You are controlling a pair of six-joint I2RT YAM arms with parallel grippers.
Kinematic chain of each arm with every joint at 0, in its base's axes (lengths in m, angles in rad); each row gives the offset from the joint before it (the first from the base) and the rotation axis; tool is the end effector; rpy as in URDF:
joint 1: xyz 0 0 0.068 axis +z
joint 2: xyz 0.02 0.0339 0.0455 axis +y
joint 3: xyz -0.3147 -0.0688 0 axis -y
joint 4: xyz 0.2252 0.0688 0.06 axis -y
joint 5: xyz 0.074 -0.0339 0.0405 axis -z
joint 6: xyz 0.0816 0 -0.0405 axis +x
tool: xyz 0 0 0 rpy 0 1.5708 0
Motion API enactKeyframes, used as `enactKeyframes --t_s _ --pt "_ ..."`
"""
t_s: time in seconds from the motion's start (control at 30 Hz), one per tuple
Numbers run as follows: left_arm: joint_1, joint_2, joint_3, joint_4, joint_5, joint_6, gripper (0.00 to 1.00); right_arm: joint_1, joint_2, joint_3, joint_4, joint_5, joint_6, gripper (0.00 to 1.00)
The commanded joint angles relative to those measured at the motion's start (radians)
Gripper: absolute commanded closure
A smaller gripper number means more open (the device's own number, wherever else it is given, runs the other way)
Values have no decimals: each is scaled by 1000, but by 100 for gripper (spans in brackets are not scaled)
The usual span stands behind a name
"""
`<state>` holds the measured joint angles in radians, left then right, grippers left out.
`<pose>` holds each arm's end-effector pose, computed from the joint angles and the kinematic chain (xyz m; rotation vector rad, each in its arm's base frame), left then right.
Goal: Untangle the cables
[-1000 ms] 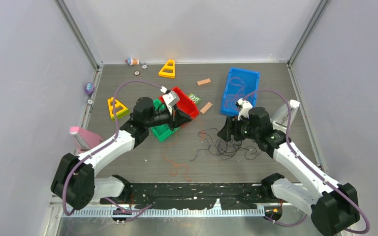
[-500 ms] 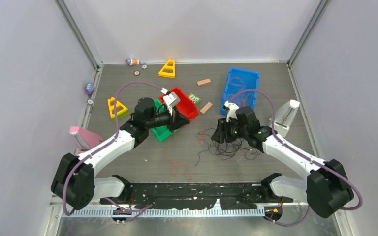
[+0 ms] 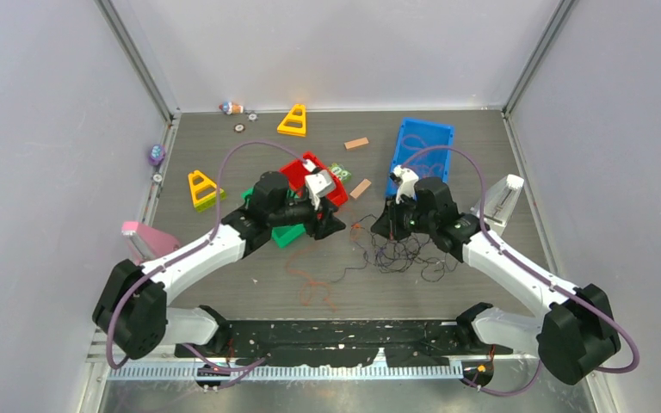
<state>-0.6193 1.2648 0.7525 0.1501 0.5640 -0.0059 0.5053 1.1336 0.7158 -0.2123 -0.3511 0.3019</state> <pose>0.2064 -0.2007 0.3048 0.9632 1.7460 -0.9542 0.1952 0.1401 0.2733 -0.4349 2.2418 0.8251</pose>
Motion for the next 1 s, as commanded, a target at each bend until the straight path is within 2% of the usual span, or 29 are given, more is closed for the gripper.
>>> enactKeyframes --t_s 0.0,0.1,0.3,0.47,0.6,0.97 --pt "-55 94 145 -55 21 118 52 5 -39 45 -34 -41 -26 95" --pt "-65 175 221 -95 42 112 58 6 -54 58 -56 -39 -30 95" --pt "-77 216 168 -27 29 66 51 6 -86 90 -87 -25 -33 94" --pt "-77 156 -9 181 -51 -46 54 6 -104 109 -103 -17 -33 95" --pt "-77 144 -102 342 -40 -117 59 6 -106 116 -106 -20 -32 95" --pt "-79 271 -143 645 -3 -213 52 5 -132 140 -111 -59 -4 95"
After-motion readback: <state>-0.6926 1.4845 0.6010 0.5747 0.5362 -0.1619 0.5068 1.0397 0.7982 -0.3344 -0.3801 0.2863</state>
